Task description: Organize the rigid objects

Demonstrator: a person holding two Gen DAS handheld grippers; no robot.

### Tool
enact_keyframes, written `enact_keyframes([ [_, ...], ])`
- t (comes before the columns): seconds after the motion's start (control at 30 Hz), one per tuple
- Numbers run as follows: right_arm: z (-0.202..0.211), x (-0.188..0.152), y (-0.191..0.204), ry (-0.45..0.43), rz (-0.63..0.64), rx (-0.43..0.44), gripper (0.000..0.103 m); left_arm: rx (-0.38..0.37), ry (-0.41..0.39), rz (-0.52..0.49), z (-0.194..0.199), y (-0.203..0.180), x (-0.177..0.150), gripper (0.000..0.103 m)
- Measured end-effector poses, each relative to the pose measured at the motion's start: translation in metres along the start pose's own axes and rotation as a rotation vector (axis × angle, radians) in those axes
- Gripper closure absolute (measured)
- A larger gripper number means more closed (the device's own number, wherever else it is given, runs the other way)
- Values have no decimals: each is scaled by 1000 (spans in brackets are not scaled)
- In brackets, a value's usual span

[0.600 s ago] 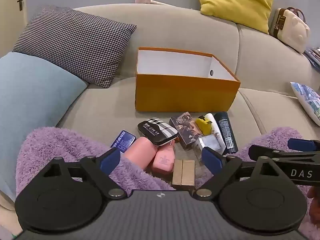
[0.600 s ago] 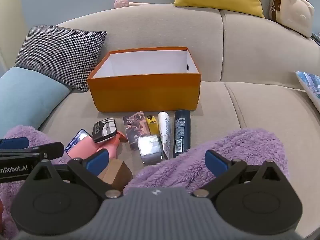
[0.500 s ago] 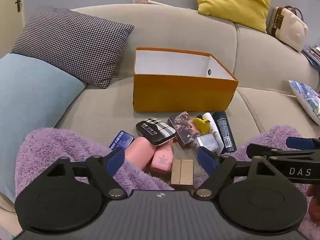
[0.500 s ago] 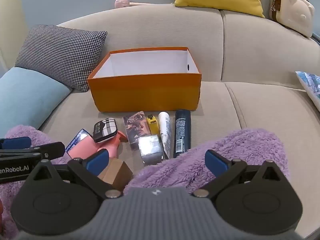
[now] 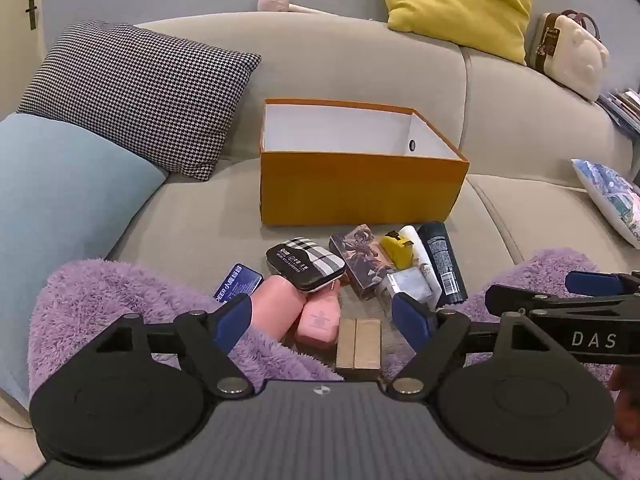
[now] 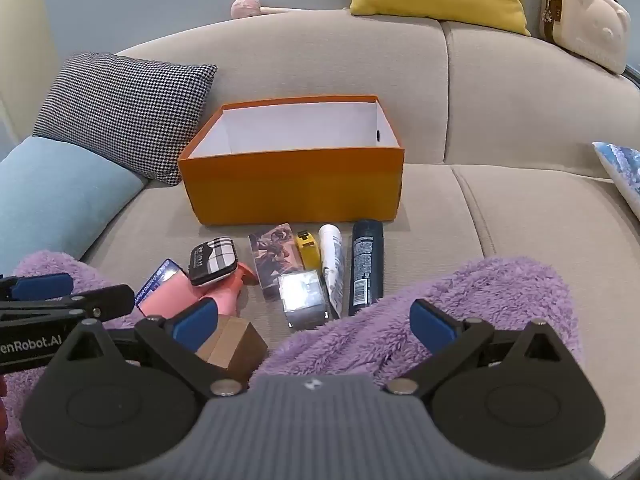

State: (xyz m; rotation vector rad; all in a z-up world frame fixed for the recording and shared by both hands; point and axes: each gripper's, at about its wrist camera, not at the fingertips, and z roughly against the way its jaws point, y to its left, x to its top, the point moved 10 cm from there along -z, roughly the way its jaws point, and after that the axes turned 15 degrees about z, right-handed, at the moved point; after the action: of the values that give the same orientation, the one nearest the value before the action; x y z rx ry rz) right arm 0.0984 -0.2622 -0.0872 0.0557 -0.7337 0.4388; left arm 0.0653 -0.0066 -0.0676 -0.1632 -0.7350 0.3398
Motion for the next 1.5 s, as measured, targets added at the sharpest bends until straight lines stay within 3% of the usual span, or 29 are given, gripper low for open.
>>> enact_keyframes([
  [1.5,-7,-1,9,35,26,20,2,-6,13,29,-2,0,-5,10],
])
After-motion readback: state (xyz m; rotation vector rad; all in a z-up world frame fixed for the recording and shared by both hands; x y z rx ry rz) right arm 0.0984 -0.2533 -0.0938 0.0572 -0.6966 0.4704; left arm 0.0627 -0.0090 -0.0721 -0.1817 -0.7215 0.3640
